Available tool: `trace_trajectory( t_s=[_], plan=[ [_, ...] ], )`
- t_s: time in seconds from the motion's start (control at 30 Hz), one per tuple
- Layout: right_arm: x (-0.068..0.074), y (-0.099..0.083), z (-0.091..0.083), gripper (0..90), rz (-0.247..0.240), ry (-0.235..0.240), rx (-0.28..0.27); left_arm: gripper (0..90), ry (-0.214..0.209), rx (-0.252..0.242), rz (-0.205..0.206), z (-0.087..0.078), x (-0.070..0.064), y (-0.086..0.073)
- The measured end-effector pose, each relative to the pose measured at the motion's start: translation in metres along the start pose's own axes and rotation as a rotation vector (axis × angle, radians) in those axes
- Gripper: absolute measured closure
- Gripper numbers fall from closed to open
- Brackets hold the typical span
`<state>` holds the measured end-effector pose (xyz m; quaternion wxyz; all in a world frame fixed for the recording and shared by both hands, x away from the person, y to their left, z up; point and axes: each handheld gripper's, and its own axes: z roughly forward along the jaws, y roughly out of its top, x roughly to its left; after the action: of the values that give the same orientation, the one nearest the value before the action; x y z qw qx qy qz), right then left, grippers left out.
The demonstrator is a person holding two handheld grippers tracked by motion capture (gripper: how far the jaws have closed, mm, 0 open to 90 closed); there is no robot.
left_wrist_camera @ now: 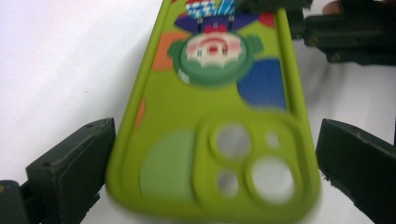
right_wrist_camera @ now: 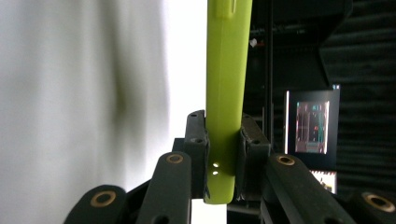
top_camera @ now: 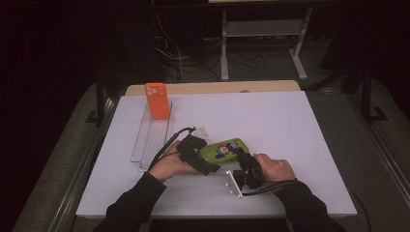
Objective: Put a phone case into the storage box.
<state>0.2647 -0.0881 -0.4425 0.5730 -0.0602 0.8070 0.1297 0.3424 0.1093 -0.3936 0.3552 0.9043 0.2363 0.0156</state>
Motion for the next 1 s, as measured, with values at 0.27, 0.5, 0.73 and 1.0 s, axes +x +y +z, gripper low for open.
trace_trajectory(
  t_s=[0.27,0.5,0.73,1.0],
  plan=[
    [-0.014,-0.017,0.004,76.2,0.197,0.059,0.039,0.0,0.013,0.008,0.004,-0.004,0.005,-0.001],
    [-0.029,-0.028,0.003,76.2,0.539,0.147,0.024,0.0,0.021,-0.013,-0.001,-0.003,0.005,0.000],
    [-0.041,-0.042,0.005,76.3,0.754,0.246,-0.010,0.0,0.025,-0.002,0.002,-0.004,0.007,0.000],
    [-0.048,-0.054,0.010,76.2,1.037,0.366,-0.044,0.0,0.035,-0.007,-0.021,-0.005,0.010,-0.001]
  ],
)
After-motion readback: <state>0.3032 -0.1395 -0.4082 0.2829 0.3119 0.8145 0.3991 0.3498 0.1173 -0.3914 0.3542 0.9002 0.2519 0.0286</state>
